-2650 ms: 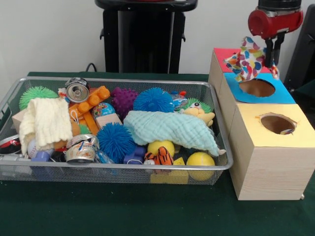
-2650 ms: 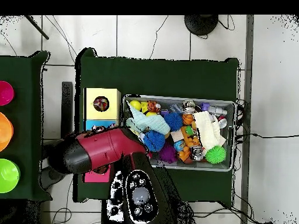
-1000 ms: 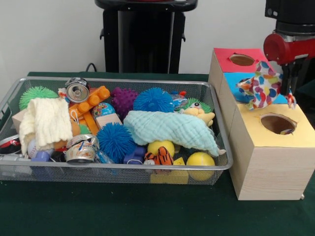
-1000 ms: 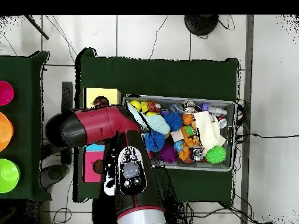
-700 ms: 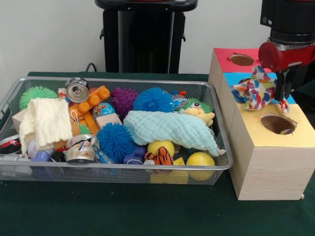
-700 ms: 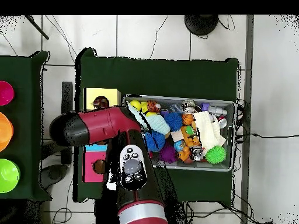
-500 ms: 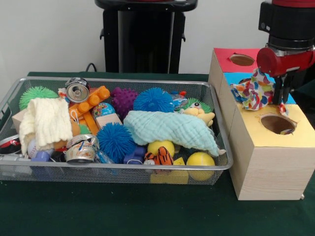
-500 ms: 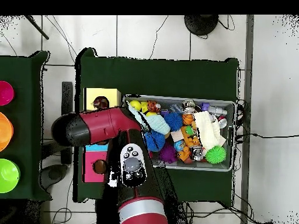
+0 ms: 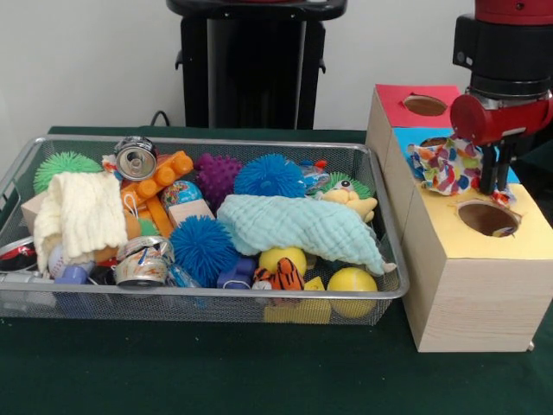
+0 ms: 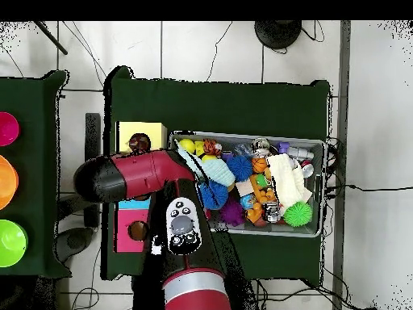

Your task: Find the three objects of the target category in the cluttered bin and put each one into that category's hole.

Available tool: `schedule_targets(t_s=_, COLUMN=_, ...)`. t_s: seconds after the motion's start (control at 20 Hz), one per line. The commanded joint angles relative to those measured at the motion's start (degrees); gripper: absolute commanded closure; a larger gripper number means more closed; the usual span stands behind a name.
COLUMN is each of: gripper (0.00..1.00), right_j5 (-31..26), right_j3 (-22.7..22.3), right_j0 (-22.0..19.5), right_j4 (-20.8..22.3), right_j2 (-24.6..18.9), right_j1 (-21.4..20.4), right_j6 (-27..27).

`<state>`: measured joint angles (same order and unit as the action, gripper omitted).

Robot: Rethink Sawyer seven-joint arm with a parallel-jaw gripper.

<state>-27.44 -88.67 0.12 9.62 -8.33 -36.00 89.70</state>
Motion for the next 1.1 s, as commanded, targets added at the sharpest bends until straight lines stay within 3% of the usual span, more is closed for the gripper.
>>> schedule_targets(t_s=0.05, gripper=1.00, right_j5=1.25, right_j3=2.33, right_j0=1.10, right_j4=-2.20, right_j2=0.89, right_j1=4.16, right_j6=12.37)
schedule_targets(t_s=0.5, gripper=1.00, right_j5=-3.86, right_j3=7.46, right_j0=1.23, right_j4=-3.48, right_j2=0.56, right_j1=5.52, right_j6=9.90)
schedule_targets(t_s=1.1, gripper=1.00, right_j5=-2.61, right_j3=7.97, right_j0=-0.24, right_j4=-3.66, right_j2=-0.05, right_j1=6.88, right_j6=7.77)
